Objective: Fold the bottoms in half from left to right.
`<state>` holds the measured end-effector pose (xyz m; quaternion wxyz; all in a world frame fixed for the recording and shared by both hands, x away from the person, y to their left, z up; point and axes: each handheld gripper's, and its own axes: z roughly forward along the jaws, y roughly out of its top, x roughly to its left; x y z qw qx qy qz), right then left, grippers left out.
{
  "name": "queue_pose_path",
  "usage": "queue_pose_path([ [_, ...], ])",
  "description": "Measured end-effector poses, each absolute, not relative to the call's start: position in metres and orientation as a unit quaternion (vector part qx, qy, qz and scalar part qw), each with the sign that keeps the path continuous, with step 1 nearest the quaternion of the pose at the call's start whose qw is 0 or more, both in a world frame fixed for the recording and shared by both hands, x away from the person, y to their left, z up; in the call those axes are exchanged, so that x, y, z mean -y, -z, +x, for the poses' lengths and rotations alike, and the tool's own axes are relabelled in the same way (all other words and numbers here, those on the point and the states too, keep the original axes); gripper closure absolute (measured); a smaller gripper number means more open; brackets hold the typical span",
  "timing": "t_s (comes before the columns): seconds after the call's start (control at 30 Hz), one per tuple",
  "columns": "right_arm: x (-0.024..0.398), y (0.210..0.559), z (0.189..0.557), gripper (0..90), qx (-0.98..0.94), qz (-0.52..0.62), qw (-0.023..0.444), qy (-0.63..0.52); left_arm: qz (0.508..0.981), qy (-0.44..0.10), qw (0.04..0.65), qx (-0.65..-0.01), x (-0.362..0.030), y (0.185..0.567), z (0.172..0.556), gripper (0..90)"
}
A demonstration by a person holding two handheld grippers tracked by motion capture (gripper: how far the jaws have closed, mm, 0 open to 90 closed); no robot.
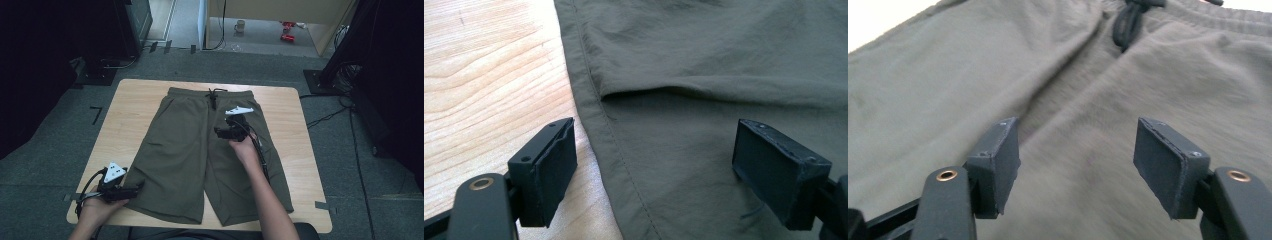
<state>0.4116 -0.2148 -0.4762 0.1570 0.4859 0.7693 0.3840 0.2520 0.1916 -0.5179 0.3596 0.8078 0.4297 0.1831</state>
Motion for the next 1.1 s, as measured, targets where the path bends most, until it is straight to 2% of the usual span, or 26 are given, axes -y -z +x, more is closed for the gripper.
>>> queue_pose_path([
  [0.17,0.199,0.476,0.421,29.2,-0.772,0.481,0.150,-0.388,0.809,-0.186,0.359,-0.426,-0.191,0.518,0.249,20.7],
  [0.3,0.183,0.475,0.428,27.5,-0.772,0.479,0.140,-0.395,0.806,-0.188,0.364,-0.427,-0.190,0.517,0.244,31.9],
  [0.37,0.180,0.475,0.429,27.6,-0.771,0.481,0.133,-0.395,0.806,-0.189,0.365,-0.426,-0.190,0.517,0.241,33.7],
  [0.5,0.164,0.477,0.431,31.7,-0.780,0.465,0.144,-0.394,0.807,-0.187,0.364,-0.426,-0.189,0.516,0.237,44.2],
  [0.6,0.159,0.478,0.431,32.1,-0.783,0.458,0.152,-0.392,0.808,-0.184,0.365,-0.424,-0.188,0.515,0.235,47.4],
  [0.63,0.153,0.479,0.432,34.2,-0.786,0.454,0.157,-0.390,0.808,-0.183,0.366,-0.423,-0.188,0.515,0.235,51.4],
  [0.83,0.144,0.481,0.437,40.2,-0.782,0.454,0.142,-0.403,0.810,-0.177,0.367,-0.422,-0.187,0.514,0.234,55.1],
  [1.0,0.129,0.482,0.446,38.1,-0.785,0.448,0.141,-0.404,0.807,-0.171,0.369,-0.428,-0.188,0.513,0.235,58.2],
  [1.1,0.115,0.484,0.453,37.2,-0.787,0.448,0.134,-0.404,0.807,-0.162,0.369,-0.431,-0.188,0.512,0.234,64.8],
])
